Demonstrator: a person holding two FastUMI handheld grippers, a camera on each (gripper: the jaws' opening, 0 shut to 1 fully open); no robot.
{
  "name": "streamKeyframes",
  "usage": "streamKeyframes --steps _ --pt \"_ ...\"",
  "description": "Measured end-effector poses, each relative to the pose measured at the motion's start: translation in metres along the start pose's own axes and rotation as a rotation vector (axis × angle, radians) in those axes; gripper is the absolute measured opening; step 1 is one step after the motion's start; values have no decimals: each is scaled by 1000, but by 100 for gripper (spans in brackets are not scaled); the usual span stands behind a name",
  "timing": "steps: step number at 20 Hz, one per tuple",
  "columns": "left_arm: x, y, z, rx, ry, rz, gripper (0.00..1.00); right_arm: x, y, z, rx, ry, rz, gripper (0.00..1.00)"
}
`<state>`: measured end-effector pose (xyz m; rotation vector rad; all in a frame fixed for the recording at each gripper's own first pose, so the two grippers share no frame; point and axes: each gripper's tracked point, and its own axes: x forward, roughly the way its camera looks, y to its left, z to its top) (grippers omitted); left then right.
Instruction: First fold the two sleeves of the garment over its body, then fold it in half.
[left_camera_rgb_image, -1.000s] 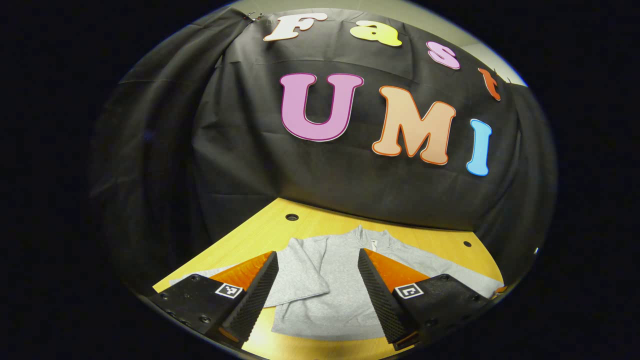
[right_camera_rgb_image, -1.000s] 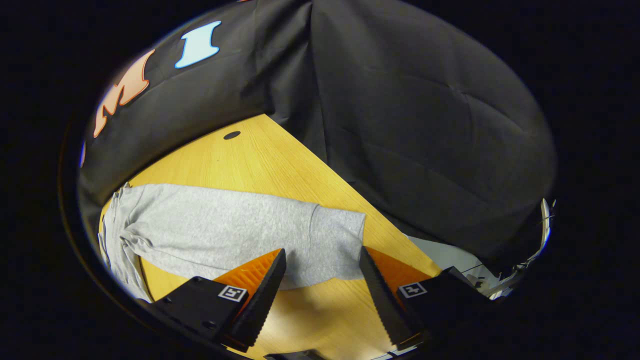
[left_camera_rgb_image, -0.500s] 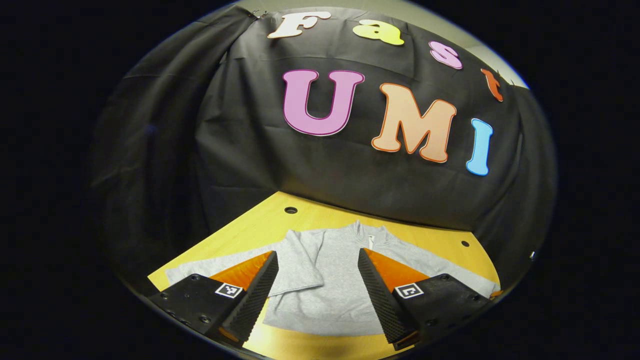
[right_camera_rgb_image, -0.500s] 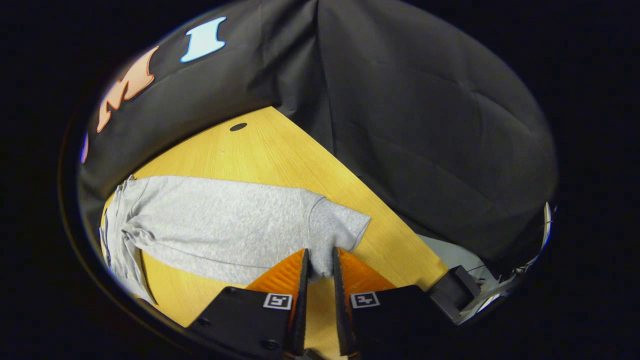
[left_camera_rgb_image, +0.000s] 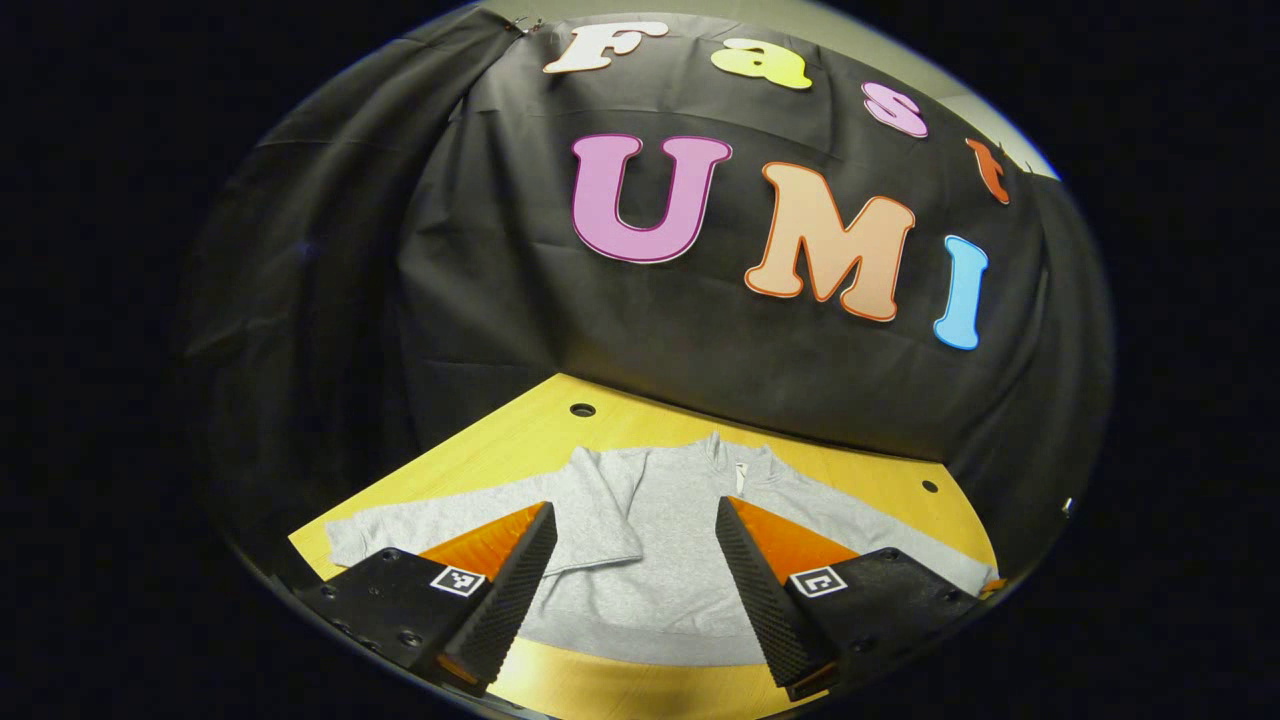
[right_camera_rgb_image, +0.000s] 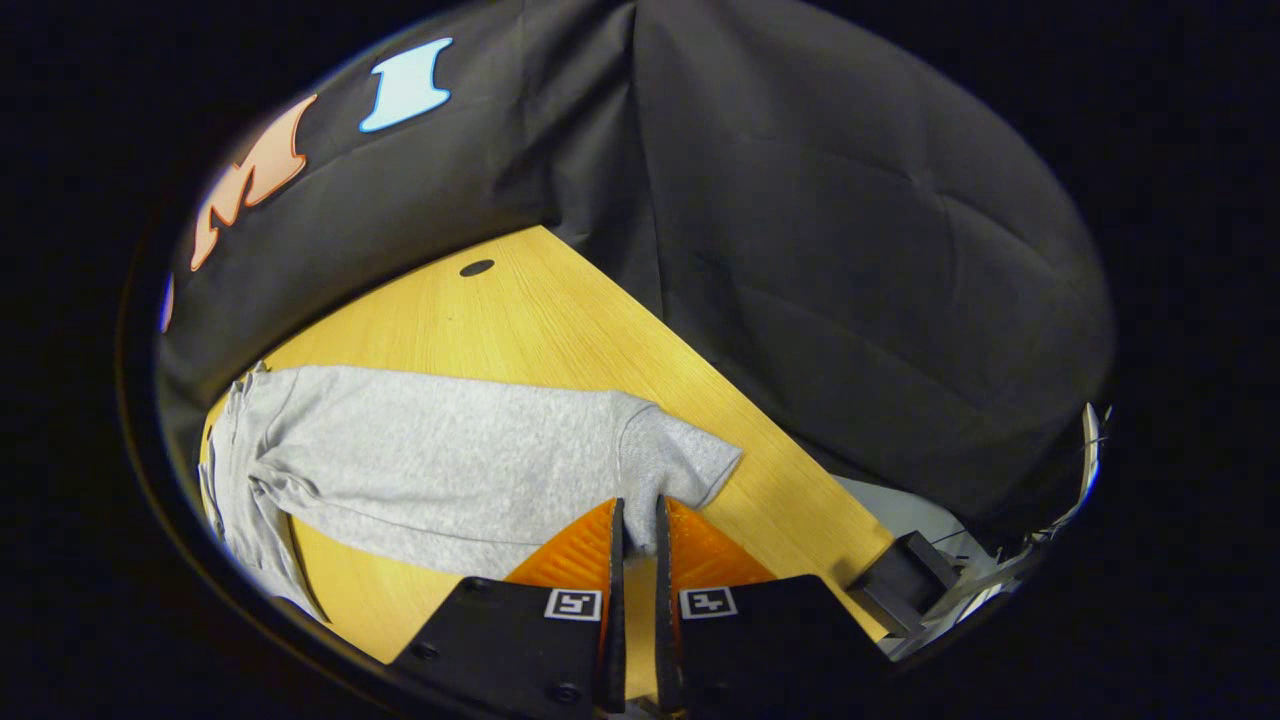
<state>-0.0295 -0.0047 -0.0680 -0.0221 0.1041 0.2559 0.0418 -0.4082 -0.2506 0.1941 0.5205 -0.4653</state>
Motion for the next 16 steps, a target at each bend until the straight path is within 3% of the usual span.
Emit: streamKeyframes --steps 7,12,16 --pt "12 11 0 25 22 -72 94 -48 44 32 80 -108 33 14" --pt "21 30 8 44 30 -125 94 -93 107 50 80 -192 82 14" --pt "24 47 15 50 29 -154 94 -124 180 62 24 -249 163 14"
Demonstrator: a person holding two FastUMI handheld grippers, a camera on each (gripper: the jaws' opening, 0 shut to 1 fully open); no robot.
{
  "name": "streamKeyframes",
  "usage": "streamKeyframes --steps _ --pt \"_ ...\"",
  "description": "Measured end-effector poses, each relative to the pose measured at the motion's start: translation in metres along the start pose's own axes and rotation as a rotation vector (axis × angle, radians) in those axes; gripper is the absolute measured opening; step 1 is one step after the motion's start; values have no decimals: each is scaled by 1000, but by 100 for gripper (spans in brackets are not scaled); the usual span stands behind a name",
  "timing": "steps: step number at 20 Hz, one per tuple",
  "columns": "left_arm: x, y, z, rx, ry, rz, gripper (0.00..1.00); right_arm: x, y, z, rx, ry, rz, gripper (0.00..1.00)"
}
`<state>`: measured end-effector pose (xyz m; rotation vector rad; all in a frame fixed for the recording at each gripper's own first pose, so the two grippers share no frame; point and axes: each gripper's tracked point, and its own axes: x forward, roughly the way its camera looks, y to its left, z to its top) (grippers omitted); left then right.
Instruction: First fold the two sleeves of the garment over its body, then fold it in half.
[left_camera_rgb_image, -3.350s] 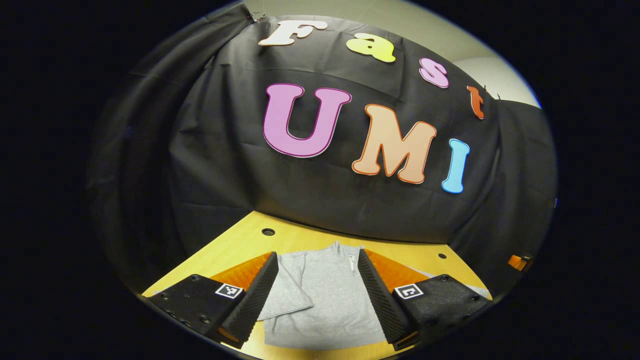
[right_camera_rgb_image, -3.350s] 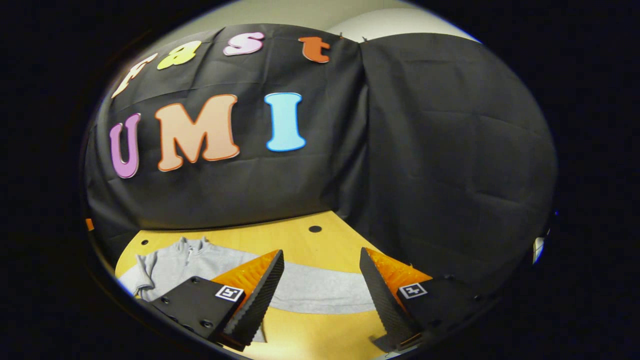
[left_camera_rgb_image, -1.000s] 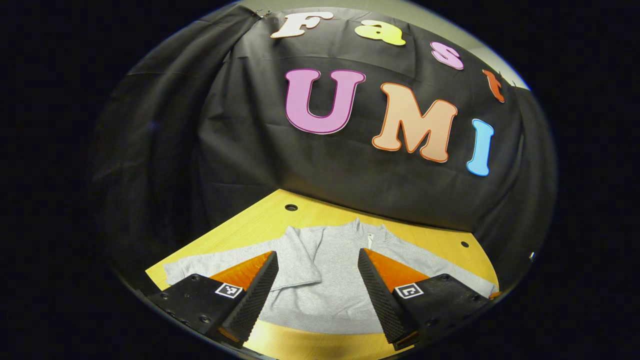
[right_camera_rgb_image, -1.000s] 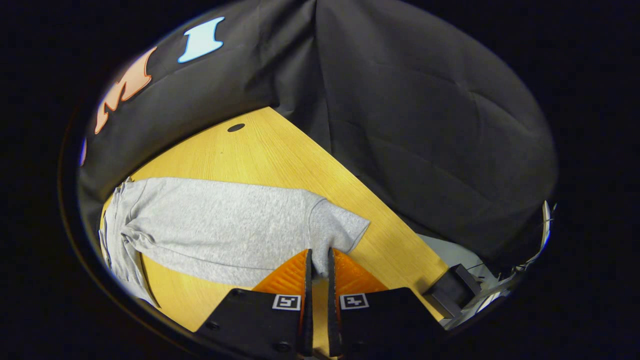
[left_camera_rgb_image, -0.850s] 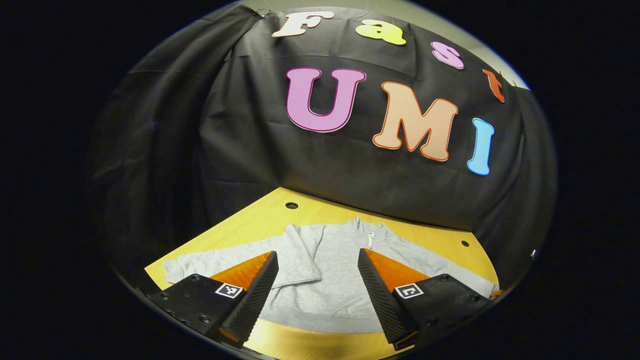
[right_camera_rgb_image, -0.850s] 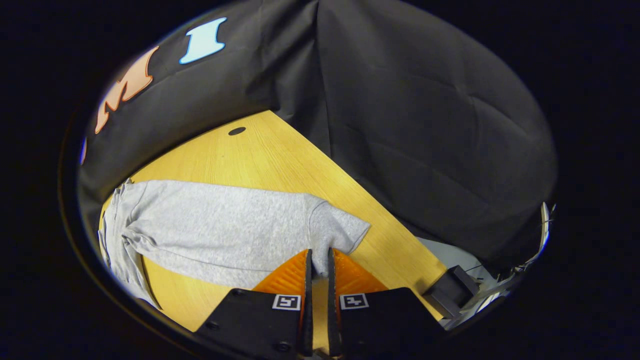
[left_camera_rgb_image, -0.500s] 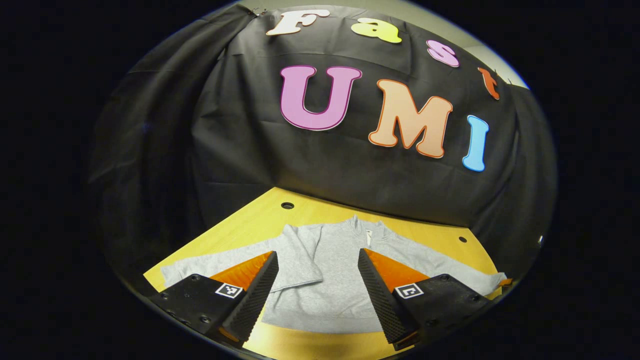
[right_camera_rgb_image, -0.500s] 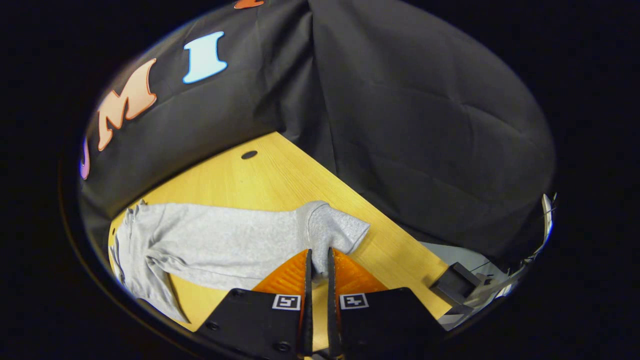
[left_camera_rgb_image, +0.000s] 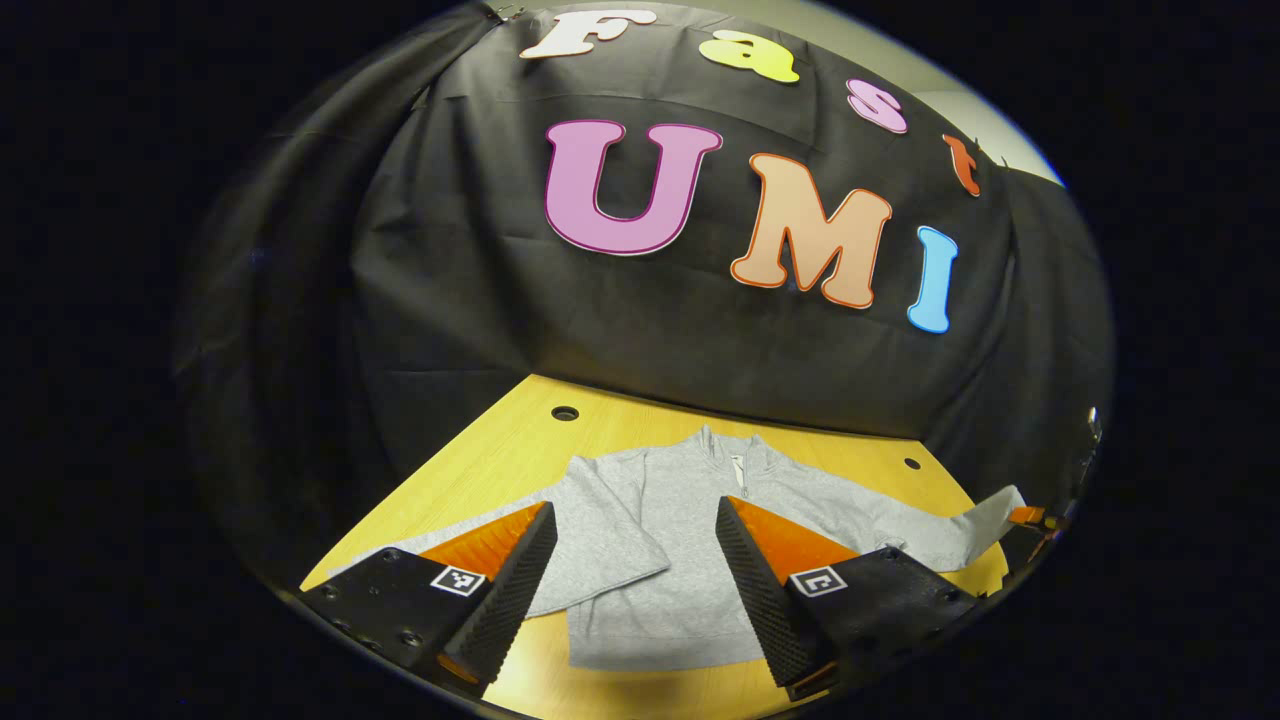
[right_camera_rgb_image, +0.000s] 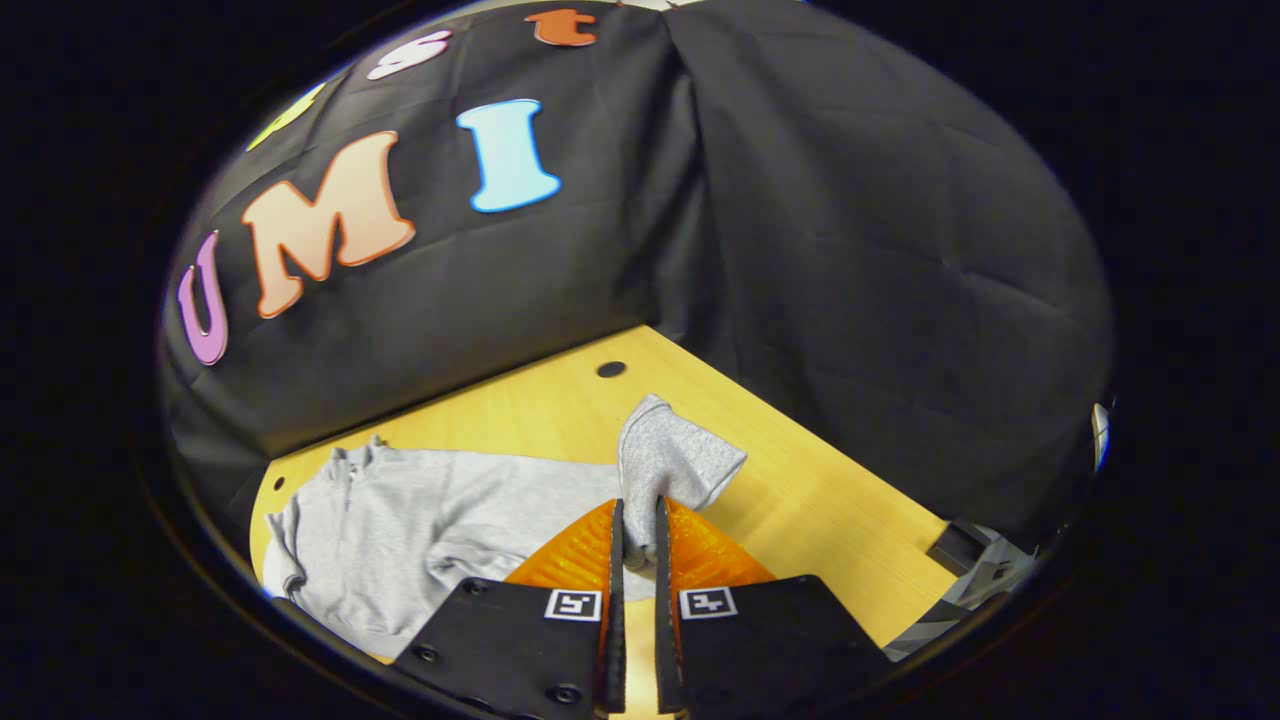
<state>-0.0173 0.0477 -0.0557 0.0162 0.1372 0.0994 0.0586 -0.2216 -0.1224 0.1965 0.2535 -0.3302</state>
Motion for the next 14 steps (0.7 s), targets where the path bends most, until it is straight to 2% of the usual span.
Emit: streamKeyframes --steps 6,11,14 --pt "-10 33 -3 1 4 3 94 -9 116 14 -23 -33 154 14" --pt "-25 73 -12 -16 17 50 94 -22 213 19 -22 -51 299 14" --pt "-33 96 -18 -43 26 82 94 -36 280 13 -32 -48 416 14"
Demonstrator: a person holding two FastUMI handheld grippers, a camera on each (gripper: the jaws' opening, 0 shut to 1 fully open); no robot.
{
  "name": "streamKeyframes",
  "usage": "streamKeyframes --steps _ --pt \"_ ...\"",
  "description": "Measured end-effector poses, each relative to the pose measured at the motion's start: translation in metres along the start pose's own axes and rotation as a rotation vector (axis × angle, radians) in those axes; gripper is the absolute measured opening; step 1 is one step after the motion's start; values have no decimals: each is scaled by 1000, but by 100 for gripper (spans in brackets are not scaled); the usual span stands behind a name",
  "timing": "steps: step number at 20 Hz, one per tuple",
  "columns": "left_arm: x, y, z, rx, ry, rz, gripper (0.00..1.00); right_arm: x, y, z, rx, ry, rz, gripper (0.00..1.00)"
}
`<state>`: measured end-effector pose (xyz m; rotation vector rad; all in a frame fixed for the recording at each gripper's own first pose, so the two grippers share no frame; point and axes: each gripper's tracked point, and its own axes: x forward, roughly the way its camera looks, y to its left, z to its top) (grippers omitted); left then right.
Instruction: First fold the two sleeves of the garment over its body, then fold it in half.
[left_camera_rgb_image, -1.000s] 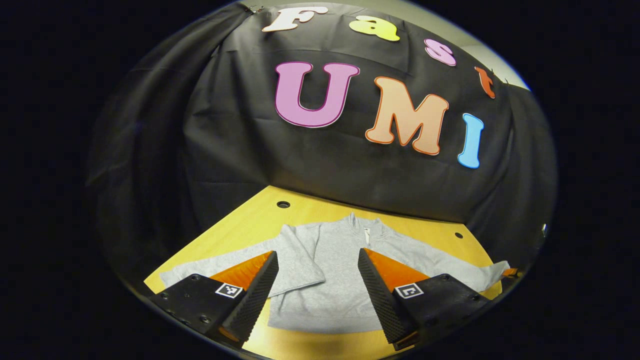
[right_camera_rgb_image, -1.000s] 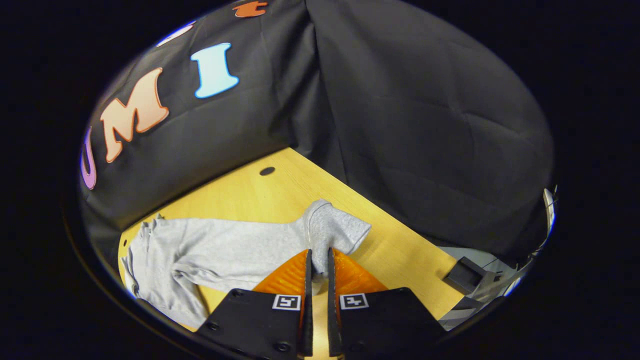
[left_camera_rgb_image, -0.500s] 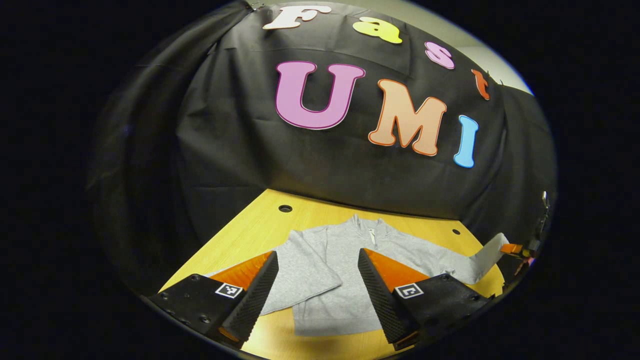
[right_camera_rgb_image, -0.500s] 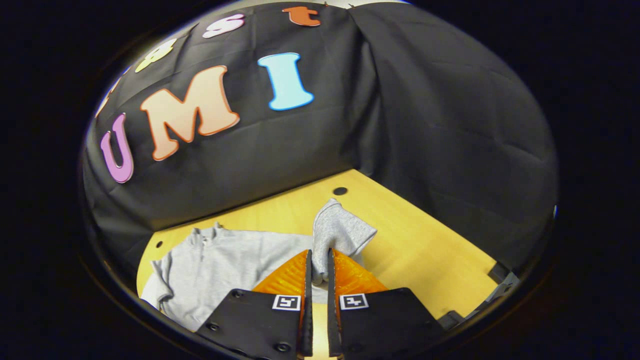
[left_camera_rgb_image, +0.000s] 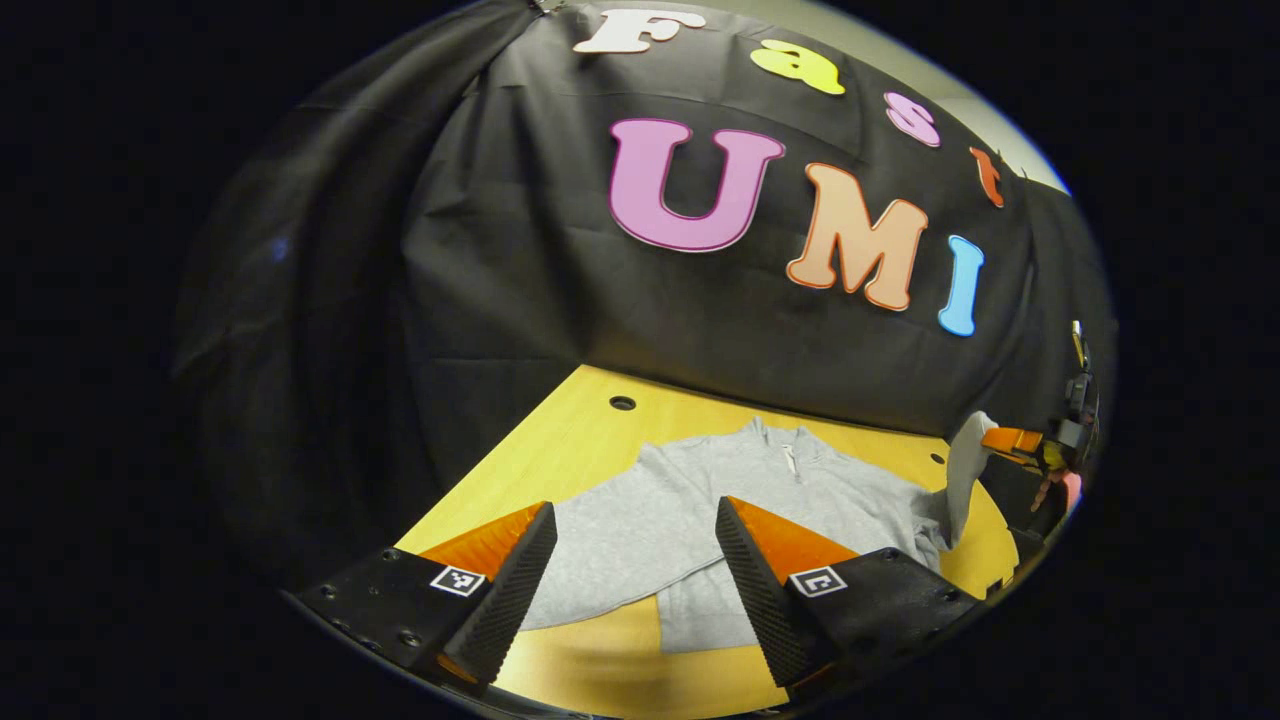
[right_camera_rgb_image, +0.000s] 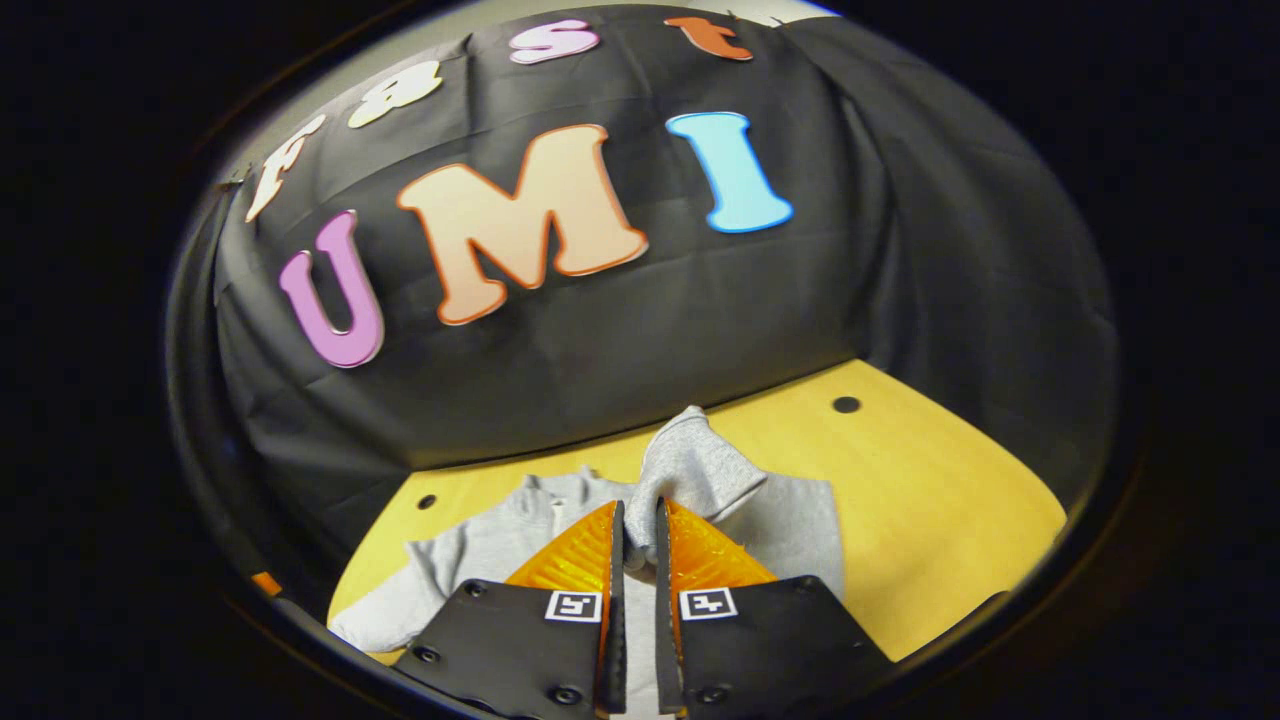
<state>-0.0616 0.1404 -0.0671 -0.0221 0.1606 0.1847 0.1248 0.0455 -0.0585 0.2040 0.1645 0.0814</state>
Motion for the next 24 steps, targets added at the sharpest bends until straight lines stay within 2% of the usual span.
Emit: streamKeyframes --steps 5,12,17,21,23,24 --pt "-8 36 -8 -2 13 54 94 20 109 -24 -5 40 191 14" --pt "-22 76 -29 -26 45 112 94 41 221 -74 -55 128 369 14" --pt "-23 106 -58 -60 86 161 94 63 271 -130 -70 219 413 14" --pt "-25 132 -92 -61 155 196 94 82 289 -169 -127 273 401 14" --pt "-26 145 -106 -70 182 215 92 87 291 -178 -143 294 391 14" --pt "-26 149 -113 -79 201 221 94 86 292 -179 -141 303 397 14"
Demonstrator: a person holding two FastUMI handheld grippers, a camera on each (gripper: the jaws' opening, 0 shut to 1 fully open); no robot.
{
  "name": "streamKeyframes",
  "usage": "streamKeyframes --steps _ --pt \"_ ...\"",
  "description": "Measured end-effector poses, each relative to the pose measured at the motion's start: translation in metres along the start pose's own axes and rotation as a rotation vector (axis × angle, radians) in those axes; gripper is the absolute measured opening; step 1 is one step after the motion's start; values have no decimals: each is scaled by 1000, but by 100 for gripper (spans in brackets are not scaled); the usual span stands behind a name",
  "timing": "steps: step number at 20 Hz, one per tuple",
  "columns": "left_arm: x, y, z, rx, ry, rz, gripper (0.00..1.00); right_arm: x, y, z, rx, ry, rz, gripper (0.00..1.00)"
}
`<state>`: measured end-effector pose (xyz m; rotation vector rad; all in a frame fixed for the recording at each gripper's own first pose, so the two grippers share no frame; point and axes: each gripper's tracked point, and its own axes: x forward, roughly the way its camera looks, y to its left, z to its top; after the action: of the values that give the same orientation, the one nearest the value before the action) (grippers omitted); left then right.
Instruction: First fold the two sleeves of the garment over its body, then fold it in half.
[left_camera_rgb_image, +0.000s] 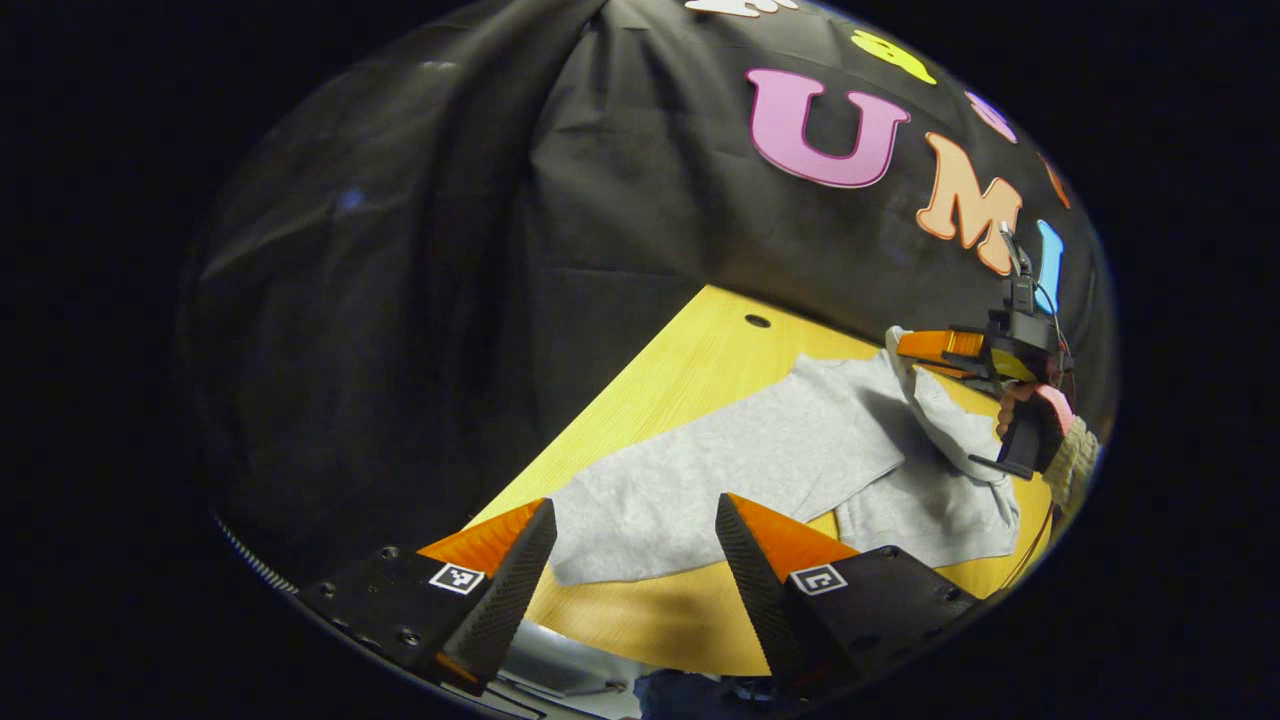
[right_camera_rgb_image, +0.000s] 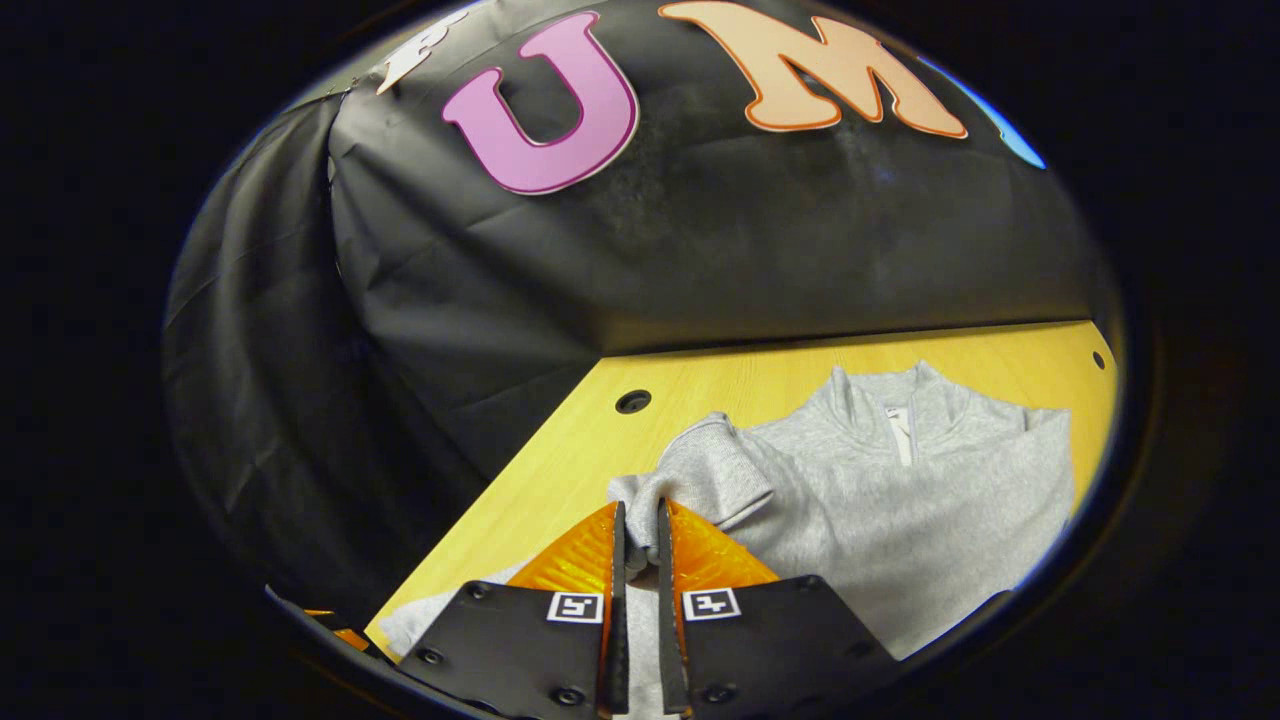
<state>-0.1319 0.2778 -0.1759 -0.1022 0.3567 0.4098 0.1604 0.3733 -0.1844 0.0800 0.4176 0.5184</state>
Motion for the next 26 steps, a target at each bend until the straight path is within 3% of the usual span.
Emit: streamKeyframes --steps 2,3,6,8,10,11,12,18,20,22,23,26 --pt "7 7 -11 -23 25 17 94 2 -1 -5 6 19 9 21" --pt "10 9 -17 -32 35 22 94 8 2 -8 14 25 27 17" --pt "20 18 -30 -29 63 40 95 5 8 -15 -6 35 48 46" --pt "26 21 -31 -11 69 50 95 3 13 -21 -45 41 55 70" --pt "31 21 -32 -8 79 53 95 -4 17 -21 -85 34 60 100" --pt "32 21 -33 -8 82 51 95 -8 17 -19 -105 27 54 93" --pt "34 21 -36 -7 87 50 95 -12 17 -19 -118 22 51 98" --pt "42 19 -49 12 123 71 95 -41 15 -10 -144 -12 34 98" --pt "43 21 -50 23 117 77 100 -53 8 -3 -153 -34 18 94" --pt "43 29 -51 34 116 104 90 -67 1 2 -158 -47 10 94" --pt "43 31 -51 33 111 114 79 -74 -3 2 -157 -48 9 94" --pt "43 32 -51 50 109 113 71 -95 -18 -3 -148 -40 -8 97"
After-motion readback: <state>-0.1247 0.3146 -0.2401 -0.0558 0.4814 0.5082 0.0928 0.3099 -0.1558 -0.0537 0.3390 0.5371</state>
